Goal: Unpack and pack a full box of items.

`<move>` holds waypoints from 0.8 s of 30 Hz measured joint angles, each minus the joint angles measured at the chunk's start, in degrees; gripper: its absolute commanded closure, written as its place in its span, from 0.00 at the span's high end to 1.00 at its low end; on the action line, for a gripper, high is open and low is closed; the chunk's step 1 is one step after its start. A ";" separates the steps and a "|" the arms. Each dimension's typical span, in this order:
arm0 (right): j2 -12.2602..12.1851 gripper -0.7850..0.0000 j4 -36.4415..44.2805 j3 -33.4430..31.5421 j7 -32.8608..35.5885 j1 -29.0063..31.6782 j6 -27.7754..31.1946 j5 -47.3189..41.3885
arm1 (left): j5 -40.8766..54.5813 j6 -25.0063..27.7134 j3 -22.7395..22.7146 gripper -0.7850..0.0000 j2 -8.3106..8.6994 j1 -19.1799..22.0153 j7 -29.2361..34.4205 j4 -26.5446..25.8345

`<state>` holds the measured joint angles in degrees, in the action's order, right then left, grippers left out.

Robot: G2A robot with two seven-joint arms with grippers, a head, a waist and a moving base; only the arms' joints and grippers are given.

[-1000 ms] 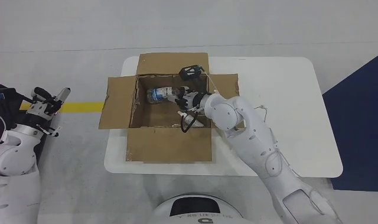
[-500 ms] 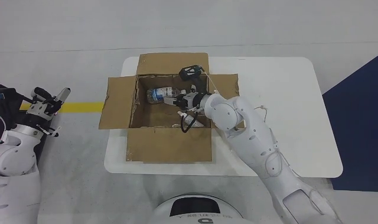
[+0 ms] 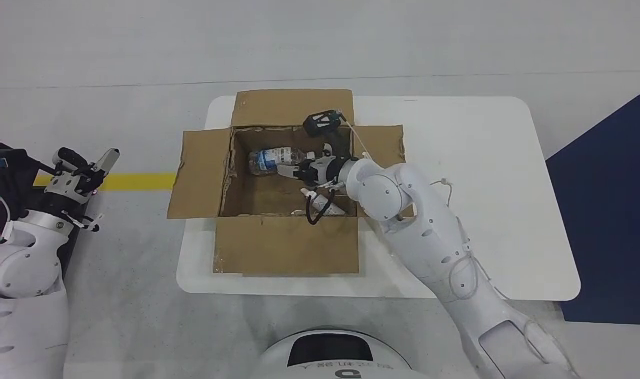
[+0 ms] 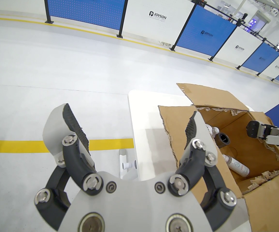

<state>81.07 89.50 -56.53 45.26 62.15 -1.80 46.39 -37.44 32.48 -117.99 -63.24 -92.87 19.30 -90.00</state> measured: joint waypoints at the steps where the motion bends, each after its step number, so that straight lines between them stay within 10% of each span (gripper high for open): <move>1: 0.00 1.00 0.00 0.00 0.00 0.00 0.00 0.00 | 0.00 0.00 0.00 1.00 0.00 0.00 0.00 0.00; 24: 1.85 1.00 -11.32 6.16 -0.17 -6.22 -5.92 4.50 | 0.00 0.00 0.00 1.00 0.00 0.00 0.00 0.00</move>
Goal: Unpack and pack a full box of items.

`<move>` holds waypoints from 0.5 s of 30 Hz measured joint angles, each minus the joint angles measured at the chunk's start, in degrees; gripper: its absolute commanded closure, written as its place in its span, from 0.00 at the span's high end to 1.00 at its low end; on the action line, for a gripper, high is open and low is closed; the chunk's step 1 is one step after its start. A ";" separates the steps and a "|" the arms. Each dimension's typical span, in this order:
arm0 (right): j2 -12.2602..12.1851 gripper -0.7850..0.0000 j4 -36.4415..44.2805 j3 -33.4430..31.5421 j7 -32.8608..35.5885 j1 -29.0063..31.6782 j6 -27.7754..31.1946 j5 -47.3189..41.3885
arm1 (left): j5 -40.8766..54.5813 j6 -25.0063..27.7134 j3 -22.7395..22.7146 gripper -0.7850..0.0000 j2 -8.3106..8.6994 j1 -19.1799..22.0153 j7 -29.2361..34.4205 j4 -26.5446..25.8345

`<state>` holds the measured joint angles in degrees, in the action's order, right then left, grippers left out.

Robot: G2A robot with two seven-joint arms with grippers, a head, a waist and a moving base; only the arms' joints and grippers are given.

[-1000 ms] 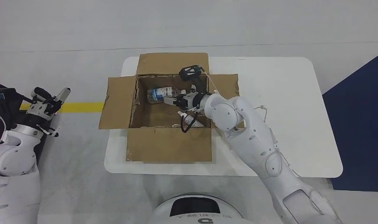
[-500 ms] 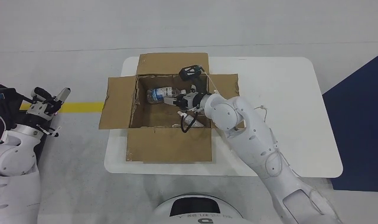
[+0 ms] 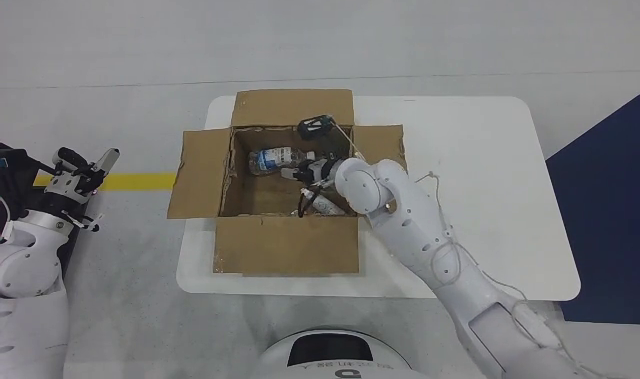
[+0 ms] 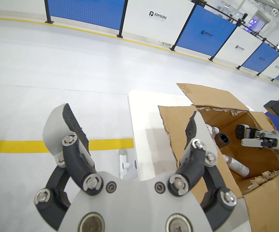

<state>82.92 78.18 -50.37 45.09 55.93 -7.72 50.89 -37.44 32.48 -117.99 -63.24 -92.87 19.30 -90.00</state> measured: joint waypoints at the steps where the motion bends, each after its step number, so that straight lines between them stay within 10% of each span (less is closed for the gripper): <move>1: 0.19 1.00 -0.65 0.55 0.07 -0.52 -1.20 0.89 | 0.00 0.00 0.00 1.00 0.00 0.00 0.00 0.00; 15: 5.57 0.94 -14.87 11.07 2.24 -9.03 -13.22 5.94 | 0.00 0.00 0.00 1.00 0.00 0.00 0.00 0.00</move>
<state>88.49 63.31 -39.30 47.33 46.90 -20.94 56.83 -37.44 32.48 -117.99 -63.24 -92.87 19.30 -90.00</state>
